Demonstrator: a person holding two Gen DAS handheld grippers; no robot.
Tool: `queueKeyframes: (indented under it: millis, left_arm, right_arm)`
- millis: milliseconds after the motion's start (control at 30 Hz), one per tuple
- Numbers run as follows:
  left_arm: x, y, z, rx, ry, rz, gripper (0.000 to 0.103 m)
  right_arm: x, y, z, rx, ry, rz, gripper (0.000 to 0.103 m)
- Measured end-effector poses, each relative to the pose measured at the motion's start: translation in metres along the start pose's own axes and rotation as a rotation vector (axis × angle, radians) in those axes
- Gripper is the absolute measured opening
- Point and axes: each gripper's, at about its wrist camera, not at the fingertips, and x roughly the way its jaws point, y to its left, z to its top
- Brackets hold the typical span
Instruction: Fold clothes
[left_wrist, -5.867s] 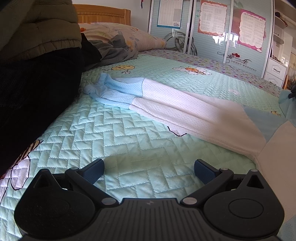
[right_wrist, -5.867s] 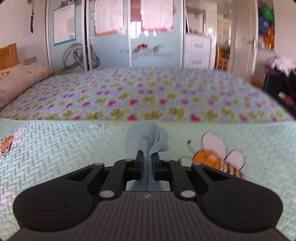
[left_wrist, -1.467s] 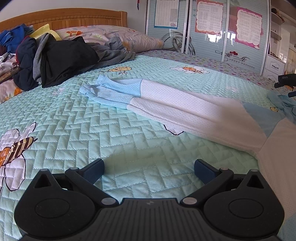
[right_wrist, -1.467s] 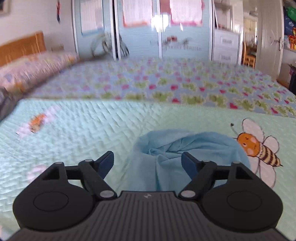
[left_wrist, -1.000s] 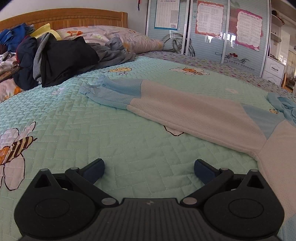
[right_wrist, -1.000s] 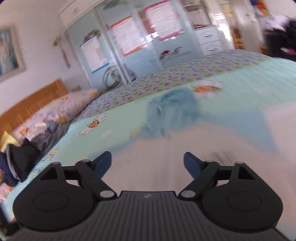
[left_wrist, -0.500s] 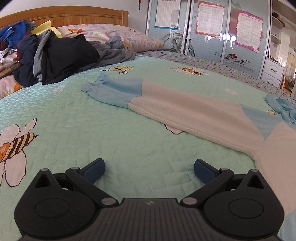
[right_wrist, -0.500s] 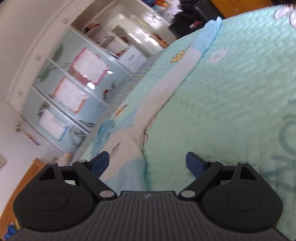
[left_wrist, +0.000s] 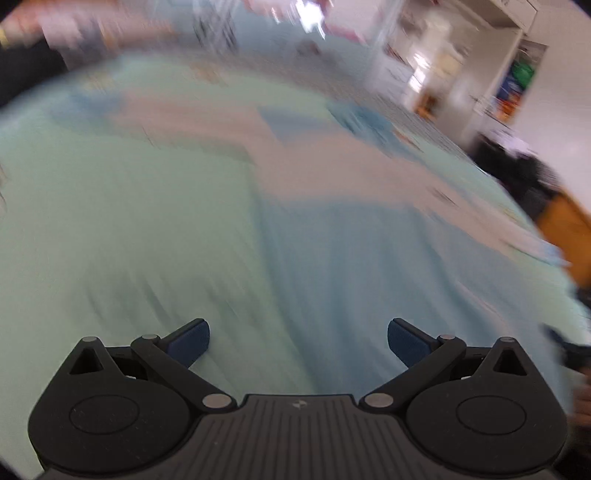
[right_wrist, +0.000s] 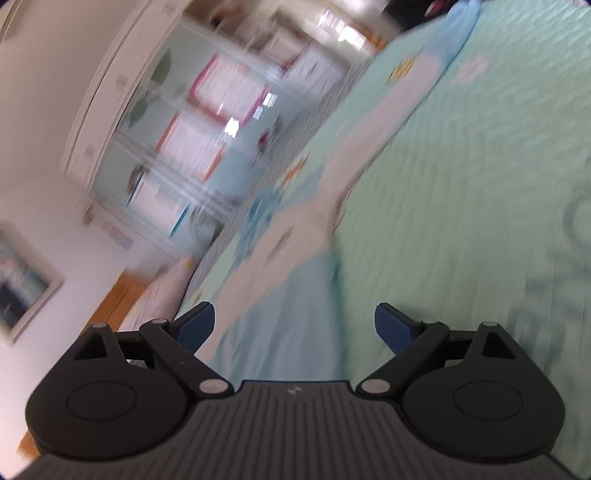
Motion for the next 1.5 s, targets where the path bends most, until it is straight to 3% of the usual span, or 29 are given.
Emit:
queueKeyframes:
  millis: [100,233,333,467,533,800,1200,1233,1267,1300,1333,1400,1500]
  left_arm:
    - [-0.014,0.004,-0.012,-0.044,0.029,-0.041,0.102]
    - [-0.022,0.025,-0.018,-0.198,0.076,-0.117,0.102]
    - [-0.016,0.038,-0.019,-0.328,0.151,-0.217,0.103]
    - [0.013,0.043,-0.032,-0.5,0.295,-0.415,0.102]
    - [0.028,0.046,-0.042,-0.563,0.307,-0.442,0.102]
    - [0.038,0.053,-0.052,-0.635,0.284,-0.499,0.103]
    - [0.031,0.052,-0.044,-0.637,0.258,-0.561,0.1]
    - [0.031,0.051,-0.044,-0.634,0.255,-0.566,0.098]
    - [0.031,0.051,-0.044,-0.631,0.253,-0.57,0.088]
    - [0.03,0.051,-0.044,-0.626,0.253,-0.571,0.075]
    - [0.031,0.049,-0.044,-0.612,0.265,-0.559,0.068]
    - [0.03,0.046,-0.045,-0.576,0.292,-0.526,0.043]
    - [0.032,0.043,-0.048,-0.549,0.317,-0.495,0.018]
  right_arm:
    - [-0.02,0.006,-0.012,0.018,0.116,0.049,0.094]
    - [-0.044,0.008,-0.029,0.069,0.2,0.06,0.094]
    - [-0.056,0.006,-0.042,0.11,0.232,0.092,0.094]
    - [-0.06,0.005,-0.05,0.154,0.259,0.129,0.094]
    - [-0.062,0.005,-0.052,0.166,0.263,0.136,0.094]
    - [-0.065,0.001,-0.056,0.22,0.274,0.184,0.095]
    - [-0.06,0.009,-0.058,0.21,0.291,0.169,0.093]
    - [-0.059,0.01,-0.059,0.201,0.293,0.155,0.086]
    - [-0.058,0.011,-0.059,0.194,0.3,0.139,0.078]
    - [-0.056,0.011,-0.06,0.193,0.315,0.116,0.058]
    - [-0.054,0.009,-0.062,0.194,0.332,0.094,0.037]
    - [-0.051,0.004,-0.066,0.203,0.362,0.052,0.013]
    - [-0.053,0.004,-0.067,0.192,0.357,0.047,0.013]
